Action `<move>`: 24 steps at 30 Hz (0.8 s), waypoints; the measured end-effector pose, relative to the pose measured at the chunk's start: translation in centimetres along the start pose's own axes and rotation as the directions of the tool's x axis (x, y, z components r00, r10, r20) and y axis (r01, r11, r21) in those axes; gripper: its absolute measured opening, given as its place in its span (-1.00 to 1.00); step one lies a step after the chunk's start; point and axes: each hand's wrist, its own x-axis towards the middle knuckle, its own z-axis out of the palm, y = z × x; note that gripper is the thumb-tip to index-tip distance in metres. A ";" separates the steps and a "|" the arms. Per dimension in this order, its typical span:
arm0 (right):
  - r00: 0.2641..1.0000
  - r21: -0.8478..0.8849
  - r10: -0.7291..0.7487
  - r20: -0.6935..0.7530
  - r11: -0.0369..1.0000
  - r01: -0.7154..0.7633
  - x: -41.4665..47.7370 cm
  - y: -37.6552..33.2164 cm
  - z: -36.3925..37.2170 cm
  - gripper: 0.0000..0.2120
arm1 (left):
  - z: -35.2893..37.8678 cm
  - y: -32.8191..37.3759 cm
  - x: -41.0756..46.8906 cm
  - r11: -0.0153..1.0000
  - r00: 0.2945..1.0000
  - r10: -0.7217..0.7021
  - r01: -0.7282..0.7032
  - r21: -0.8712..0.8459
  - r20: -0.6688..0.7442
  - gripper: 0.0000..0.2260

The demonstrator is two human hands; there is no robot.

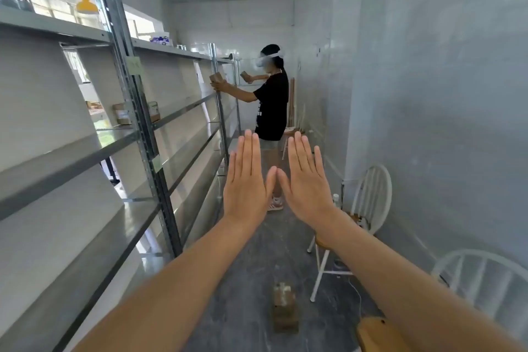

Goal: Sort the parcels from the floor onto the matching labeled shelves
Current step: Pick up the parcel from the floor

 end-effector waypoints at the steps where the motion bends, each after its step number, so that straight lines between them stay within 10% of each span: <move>1: 1.000 -0.015 0.002 -0.008 1.000 -0.002 0.2 -0.1 0.3 -0.35 | 0.3 -0.2 0.2 1.000 1.000 0.003 -0.003 -0.005 -0.010 -0.37; 24: 0.991 -0.067 0.056 0.124 0.997 -0.048 7.5 -4.9 11.4 -0.33 | 7.7 -13.2 4.8 0.998 0.995 -0.019 0.024 -0.051 0.099 -0.36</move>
